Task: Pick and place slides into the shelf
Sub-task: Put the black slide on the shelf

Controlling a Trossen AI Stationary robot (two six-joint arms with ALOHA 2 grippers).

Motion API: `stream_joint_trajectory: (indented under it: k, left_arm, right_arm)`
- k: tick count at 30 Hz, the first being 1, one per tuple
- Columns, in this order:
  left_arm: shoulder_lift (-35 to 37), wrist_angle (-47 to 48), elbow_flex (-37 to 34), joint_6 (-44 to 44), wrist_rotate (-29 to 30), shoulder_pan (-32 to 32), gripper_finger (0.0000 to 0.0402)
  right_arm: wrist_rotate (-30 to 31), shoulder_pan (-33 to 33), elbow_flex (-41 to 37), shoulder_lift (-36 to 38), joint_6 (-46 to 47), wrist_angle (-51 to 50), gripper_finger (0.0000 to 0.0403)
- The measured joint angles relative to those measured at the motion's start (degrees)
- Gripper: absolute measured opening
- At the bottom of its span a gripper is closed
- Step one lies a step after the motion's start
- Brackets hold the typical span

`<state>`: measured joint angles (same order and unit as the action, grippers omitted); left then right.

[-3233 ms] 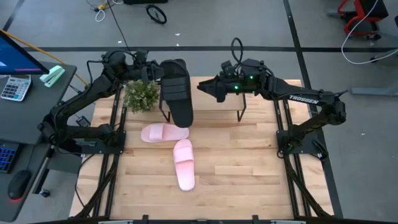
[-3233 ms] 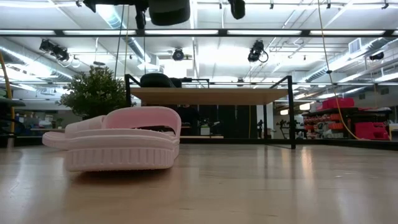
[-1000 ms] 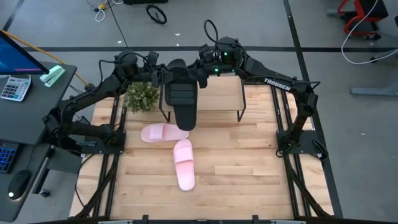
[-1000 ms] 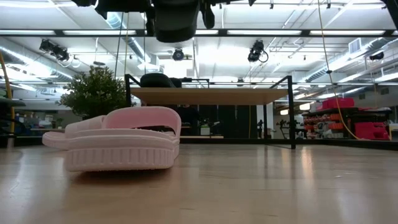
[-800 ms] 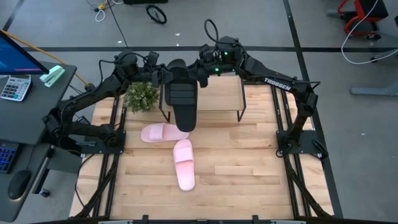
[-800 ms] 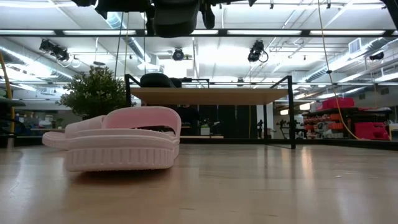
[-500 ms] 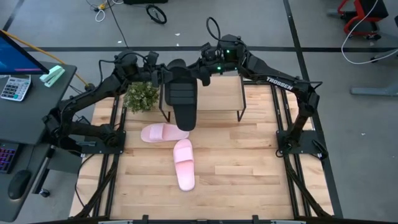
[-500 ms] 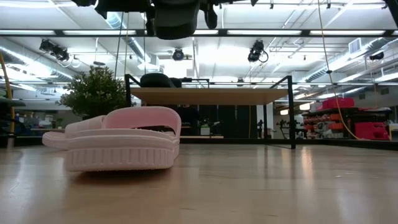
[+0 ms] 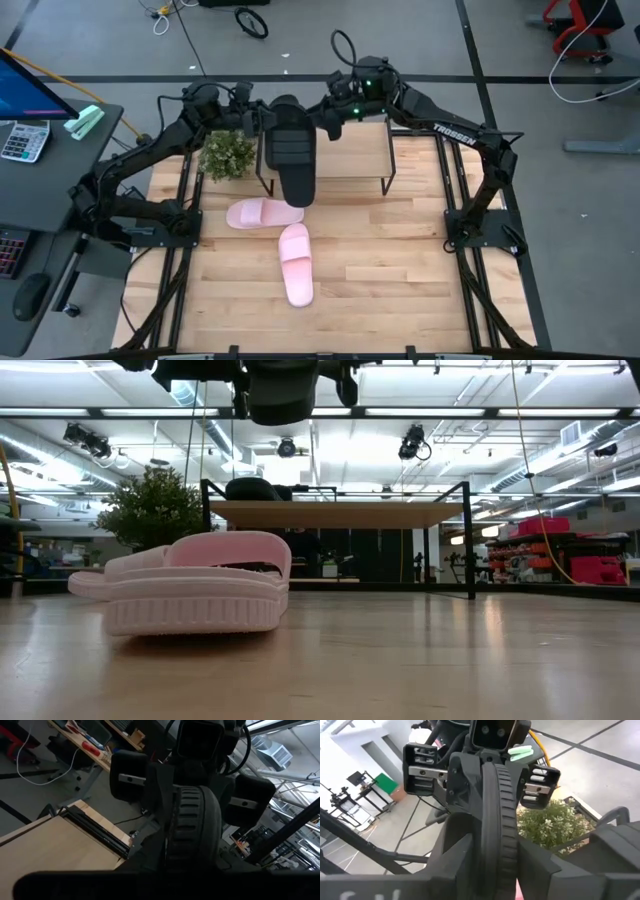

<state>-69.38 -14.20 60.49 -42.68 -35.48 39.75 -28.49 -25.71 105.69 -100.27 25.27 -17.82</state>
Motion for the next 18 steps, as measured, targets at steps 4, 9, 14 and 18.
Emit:
stream_joint_trajectory:
  k: [4, 9, 14, 18]
  left_arm:
    - [0.0, -0.1, 0.0, 0.1, 0.1, 0.0, 0.0071]
    - [0.0, -0.1, 0.0, 0.5, 0.4, 0.0, 0.0069]
    - [0.0, -0.3, 0.0, 0.4, 0.4, 0.0, 0.0097]
    - [0.0, -0.4, 0.0, 0.3, 0.5, 0.0, 0.0117]
  right_arm:
    - [0.8, -0.1, 0.0, 0.0, -0.3, 0.0, 0.0088]
    - [1.0, -0.1, 0.0, 0.0, -1.0, -0.1, 0.0059]
    - [1.5, -0.1, 0.0, -0.1, -1.1, -0.1, 0.007]
    - [2.1, 0.0, 0.0, -0.1, -1.2, -0.1, 0.0078]
